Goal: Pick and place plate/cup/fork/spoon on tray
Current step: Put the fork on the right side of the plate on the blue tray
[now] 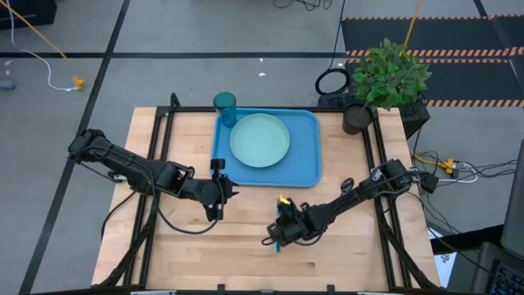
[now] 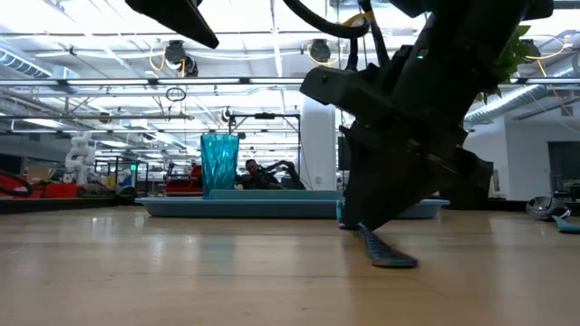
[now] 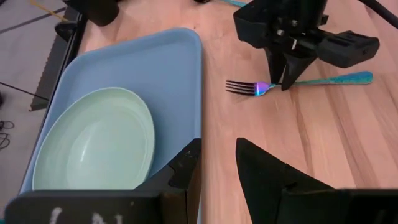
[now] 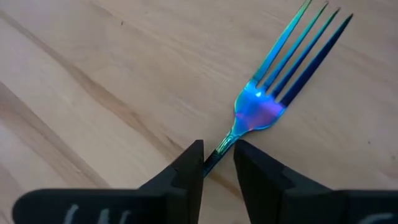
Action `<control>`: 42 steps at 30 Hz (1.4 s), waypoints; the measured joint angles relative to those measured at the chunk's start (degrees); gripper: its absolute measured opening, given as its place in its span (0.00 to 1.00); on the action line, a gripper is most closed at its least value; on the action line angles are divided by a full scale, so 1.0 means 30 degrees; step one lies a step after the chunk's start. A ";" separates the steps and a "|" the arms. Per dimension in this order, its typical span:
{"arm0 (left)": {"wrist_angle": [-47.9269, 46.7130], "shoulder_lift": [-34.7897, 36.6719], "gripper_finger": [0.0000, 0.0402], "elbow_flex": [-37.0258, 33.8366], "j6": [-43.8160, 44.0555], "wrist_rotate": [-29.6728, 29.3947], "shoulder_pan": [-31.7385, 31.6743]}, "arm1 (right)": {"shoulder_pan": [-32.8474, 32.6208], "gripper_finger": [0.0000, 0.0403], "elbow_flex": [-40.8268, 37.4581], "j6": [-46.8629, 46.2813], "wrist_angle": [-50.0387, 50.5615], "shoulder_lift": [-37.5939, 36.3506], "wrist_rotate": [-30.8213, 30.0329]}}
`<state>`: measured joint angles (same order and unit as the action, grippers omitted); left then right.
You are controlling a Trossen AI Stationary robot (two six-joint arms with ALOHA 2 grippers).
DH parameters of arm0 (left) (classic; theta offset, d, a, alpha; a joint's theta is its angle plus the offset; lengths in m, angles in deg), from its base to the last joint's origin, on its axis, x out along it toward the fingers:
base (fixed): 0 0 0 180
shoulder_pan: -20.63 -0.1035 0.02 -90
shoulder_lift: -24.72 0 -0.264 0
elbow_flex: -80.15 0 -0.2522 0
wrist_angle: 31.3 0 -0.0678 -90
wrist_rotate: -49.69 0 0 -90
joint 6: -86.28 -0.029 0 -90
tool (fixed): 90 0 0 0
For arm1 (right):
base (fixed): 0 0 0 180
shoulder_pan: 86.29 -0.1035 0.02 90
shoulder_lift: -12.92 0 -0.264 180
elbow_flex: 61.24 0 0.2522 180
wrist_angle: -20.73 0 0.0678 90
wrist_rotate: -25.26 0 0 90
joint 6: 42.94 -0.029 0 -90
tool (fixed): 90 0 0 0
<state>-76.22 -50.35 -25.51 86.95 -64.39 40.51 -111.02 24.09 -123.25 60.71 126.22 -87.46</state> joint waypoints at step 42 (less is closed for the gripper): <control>-0.0022 0.0000 0.25 0.0000 -0.0138 -0.0014 -0.0294 | 0.0857 0.00 -0.0103 0.5050 0.4508 -0.4828 -0.0827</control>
<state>-76.28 -50.35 -25.51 86.53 -64.43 39.62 -108.45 23.79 -108.10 74.23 111.73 -89.94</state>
